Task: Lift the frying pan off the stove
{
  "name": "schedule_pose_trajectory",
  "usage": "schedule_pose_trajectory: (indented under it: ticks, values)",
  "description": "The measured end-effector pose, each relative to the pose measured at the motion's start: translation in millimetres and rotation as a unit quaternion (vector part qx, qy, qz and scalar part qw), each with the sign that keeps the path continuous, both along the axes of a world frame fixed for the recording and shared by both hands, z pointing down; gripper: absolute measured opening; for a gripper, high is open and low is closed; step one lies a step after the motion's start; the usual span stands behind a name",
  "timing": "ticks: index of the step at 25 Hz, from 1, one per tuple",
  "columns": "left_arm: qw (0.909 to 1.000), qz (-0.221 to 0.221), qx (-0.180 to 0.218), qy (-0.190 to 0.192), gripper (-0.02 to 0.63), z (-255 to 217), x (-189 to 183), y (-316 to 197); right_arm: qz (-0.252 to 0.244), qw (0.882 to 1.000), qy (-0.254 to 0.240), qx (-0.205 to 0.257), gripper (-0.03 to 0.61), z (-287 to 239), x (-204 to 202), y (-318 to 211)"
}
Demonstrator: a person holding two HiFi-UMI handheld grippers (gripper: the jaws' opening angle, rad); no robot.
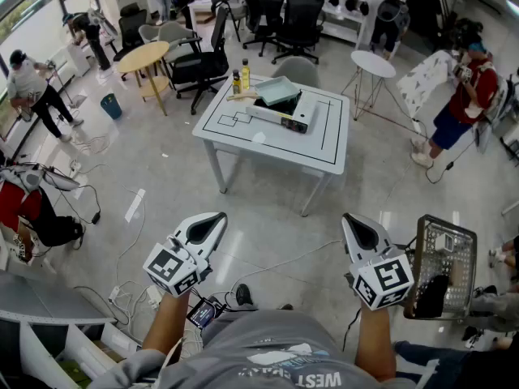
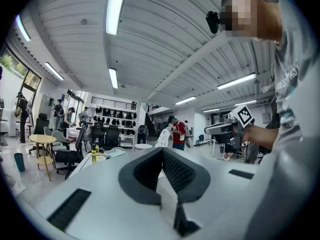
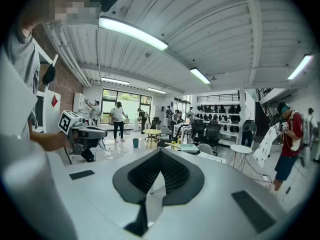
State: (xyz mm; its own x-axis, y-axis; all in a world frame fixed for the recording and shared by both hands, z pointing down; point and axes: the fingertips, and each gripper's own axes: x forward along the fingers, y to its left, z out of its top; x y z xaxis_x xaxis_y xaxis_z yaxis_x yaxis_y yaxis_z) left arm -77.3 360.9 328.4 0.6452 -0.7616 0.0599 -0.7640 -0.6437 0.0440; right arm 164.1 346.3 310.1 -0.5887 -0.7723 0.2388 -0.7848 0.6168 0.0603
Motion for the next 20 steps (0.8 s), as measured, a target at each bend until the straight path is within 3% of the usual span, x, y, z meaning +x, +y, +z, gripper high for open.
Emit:
schedule_pose_trajectory:
  ticks: [12,20]
  values:
    - [0.9999,0.011,-0.010,0.008,-0.003,13,-16,-29,0.001,1.000,-0.007,-0.007,0.009,8,-18,-24]
    - [0.9996,0.017,-0.006,0.021,-0.003,20,-45,-54,0.024,0.999,-0.020,-0.012,0.010,19,-37,-43]
